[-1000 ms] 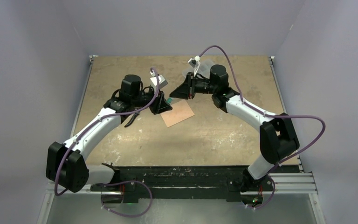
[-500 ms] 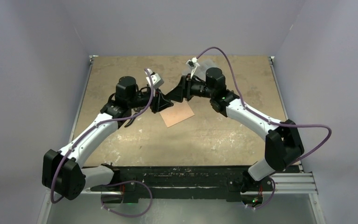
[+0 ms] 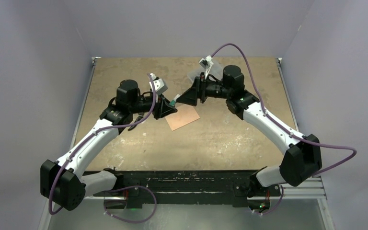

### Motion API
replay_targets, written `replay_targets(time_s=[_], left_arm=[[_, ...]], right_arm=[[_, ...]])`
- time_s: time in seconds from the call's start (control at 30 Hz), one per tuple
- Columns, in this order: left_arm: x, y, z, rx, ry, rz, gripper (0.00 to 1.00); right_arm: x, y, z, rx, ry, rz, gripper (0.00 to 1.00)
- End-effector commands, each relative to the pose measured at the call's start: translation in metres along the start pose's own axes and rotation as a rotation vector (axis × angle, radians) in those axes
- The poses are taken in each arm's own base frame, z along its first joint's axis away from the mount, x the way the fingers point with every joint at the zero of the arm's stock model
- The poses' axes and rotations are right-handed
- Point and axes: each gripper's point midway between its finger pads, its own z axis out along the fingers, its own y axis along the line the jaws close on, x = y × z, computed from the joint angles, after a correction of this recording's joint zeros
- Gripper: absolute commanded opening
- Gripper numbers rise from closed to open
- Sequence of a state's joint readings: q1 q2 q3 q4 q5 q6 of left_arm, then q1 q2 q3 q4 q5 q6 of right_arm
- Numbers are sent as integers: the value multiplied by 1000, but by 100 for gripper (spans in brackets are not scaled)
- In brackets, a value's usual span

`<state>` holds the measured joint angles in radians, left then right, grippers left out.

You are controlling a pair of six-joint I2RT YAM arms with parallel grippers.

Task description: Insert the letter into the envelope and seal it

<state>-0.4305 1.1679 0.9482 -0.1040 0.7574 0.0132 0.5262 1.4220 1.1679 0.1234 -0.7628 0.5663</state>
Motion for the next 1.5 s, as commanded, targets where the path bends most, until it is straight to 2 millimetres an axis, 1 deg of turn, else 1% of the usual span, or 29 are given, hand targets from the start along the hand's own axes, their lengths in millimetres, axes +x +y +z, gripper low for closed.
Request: replay_targets(time_s=[0.0, 0.1, 0.23, 0.4, 0.5, 0.6, 0.63, 0.67, 0.77, 0.87, 0.9, 1.0, 1.07, 1.17, 1.27, 1.37, 1.47], left_arm=[[-11, -7, -1, 48, -23, 74, 0], [-13, -11, -1, 72, -34, 78, 0], [-13, -15, 0, 97, -33, 72, 0], [-16, -14, 0, 96, -33, 77, 0], [-17, -13, 0, 89, -37, 77, 0], [-27, -9, 2, 75, -56, 92, 0], [-33, -7, 2, 68, -72, 113, 0], [-42, -4, 2, 49, -93, 139, 0], [-57, 14, 3, -32, -116, 225, 0], [-72, 28, 6, -76, -124, 302, 0], [-83, 31, 7, -83, -155, 333, 0], [-103, 35, 11, -90, -213, 373, 0], [-112, 40, 13, -104, -243, 399, 0], [-125, 47, 13, -137, -271, 450, 0], [-144, 56, 9, -179, -320, 502, 0], [-161, 70, 1, -217, -353, 520, 0], [-176, 83, -10, -234, -392, 517, 0]], right_arm=[[-7, 22, -3, -72, 46, -76, 76], [-6, 16, 0, -57, 63, -85, 73], [-10, 12, 4, -45, 57, -84, 64], [-7, 9, 7, -46, 82, -74, 37], [-2, 10, 7, -66, 97, -77, 20], [15, 9, 10, -103, 147, -45, 7], [24, 8, 12, -116, 171, -28, 2], [33, 8, 14, -128, 194, -13, 0], [63, 4, 19, -139, 259, 26, 0], [82, -2, 19, -122, 282, 51, 0], [89, -2, 19, -120, 286, 62, 0], [107, 7, 24, -155, 294, 78, 0], [123, 14, 28, -180, 321, 96, 0], [143, 16, 29, -188, 356, 116, 0], [162, 18, 28, -202, 392, 152, 0], [187, 10, 29, -167, 443, 175, 0], [210, -6, 26, -104, 477, 199, 0]])
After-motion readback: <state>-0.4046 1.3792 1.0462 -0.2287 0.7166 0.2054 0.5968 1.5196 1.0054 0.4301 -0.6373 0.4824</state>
